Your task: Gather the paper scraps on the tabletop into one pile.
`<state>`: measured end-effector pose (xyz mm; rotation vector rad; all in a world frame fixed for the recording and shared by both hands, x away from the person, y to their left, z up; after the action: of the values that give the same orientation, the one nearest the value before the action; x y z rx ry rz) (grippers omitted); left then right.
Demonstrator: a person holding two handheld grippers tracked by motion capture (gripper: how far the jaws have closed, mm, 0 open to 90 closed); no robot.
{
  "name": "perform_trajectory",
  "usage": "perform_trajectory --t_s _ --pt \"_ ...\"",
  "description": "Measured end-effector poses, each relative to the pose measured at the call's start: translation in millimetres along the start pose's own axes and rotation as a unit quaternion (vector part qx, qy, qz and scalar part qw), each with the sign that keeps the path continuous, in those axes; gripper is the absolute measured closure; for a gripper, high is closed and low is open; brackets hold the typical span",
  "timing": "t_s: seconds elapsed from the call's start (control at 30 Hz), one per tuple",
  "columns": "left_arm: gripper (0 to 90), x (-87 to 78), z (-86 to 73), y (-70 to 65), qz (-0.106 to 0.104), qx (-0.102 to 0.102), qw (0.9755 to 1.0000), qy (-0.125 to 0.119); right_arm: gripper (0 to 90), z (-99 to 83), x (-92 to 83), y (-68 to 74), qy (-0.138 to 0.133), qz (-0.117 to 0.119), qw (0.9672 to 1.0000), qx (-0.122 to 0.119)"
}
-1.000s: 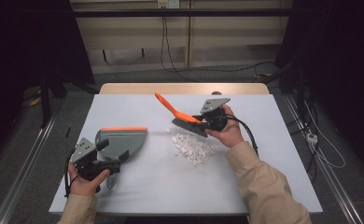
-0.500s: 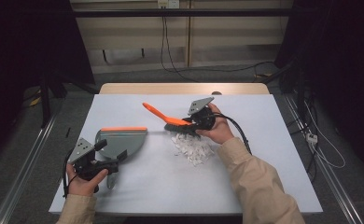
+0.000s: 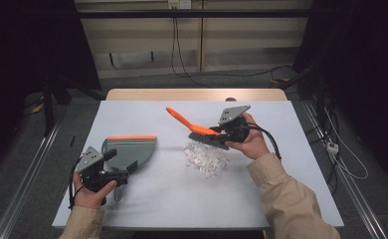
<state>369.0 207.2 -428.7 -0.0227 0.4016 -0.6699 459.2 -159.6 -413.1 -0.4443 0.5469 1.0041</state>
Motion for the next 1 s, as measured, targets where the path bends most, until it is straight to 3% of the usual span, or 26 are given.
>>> perform_trajectory --t_s 0.03,0.13,0.23,0.4,0.47,0.5,0.53,0.73,0.77,0.87,0.97,1.0 --pt "6.1 0.0 0.0 0.0 0.000 0.000 1.0000 0.000 71.6 0.0 0.0 0.0 0.000 0.000 1.0000 0.000" --pt "6.2 0.9 1.4 -0.1 -0.003 0.001 1.0000 -0.001 71.6 -2.6 -13.3 -5.7 -0.023 -0.037 0.9986 0.030" --pt "6.2 0.9 1.3 -1.5 -0.007 0.001 1.0000 -0.001 71.6 -5.1 -18.4 -7.6 -0.016 -0.052 0.9974 0.048" --pt "6.2 -0.3 -0.1 -4.9 -0.017 0.005 0.9998 0.003 71.6 -25.6 -29.8 -4.2 -0.013 -0.097 0.9919 0.082" --pt "6.2 0.1 -0.4 -5.6 -0.019 0.005 0.9998 0.004 71.6 -35.2 -33.3 -0.8 -0.016 -0.109 0.9887 0.101" --pt "6.2 0.4 -0.7 -6.4 -0.020 0.004 0.9998 0.004 71.6 -35.2 -33.3 -0.8 -0.016 -0.109 0.9887 0.101" --pt "6.2 0.3 -1.0 -6.7 -0.021 0.005 0.9998 0.005 71.6 -43.5 -34.6 1.6 -0.011 -0.123 0.9865 0.108" --pt "6.1 -1.7 -1.8 -8.1 -0.021 0.005 0.9998 0.003 71.6 -59.7 -31.5 12.1 0.008 -0.168 0.9770 0.130" --pt "6.2 -1.8 -2.1 -8.2 -0.020 0.005 0.9998 0.004 71.7 -61.1 -29.0 14.8 0.004 -0.169 0.9753 0.143" --pt "6.1 -2.1 -2.3 -8.9 -0.019 0.007 0.9998 0.004 71.6 -56.9 -23.3 24.1 0.002 -0.178 0.9739 0.140" --pt "6.2 -2.6 -2.5 -9.3 -0.018 0.008 0.9998 0.005 71.7 -52.0 -18.1 30.2 -0.005 -0.171 0.9746 0.145" --pt "6.2 -3.5 -3.0 -9.8 -0.017 0.009 0.9998 0.006 71.7 -47.1 -11.8 35.1 -0.007 -0.179 0.9727 0.147"
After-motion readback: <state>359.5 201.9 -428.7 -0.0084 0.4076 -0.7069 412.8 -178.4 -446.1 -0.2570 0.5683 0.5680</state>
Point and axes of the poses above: each handheld gripper's, and its own axes: x roughly forward along the jaws, z roughly out of its top, y roughly to its left, the point moved 4 cm from there along x, roughly forward along the jaws, and after that the axes turned 1 degree about z, right-handed, at the moved point
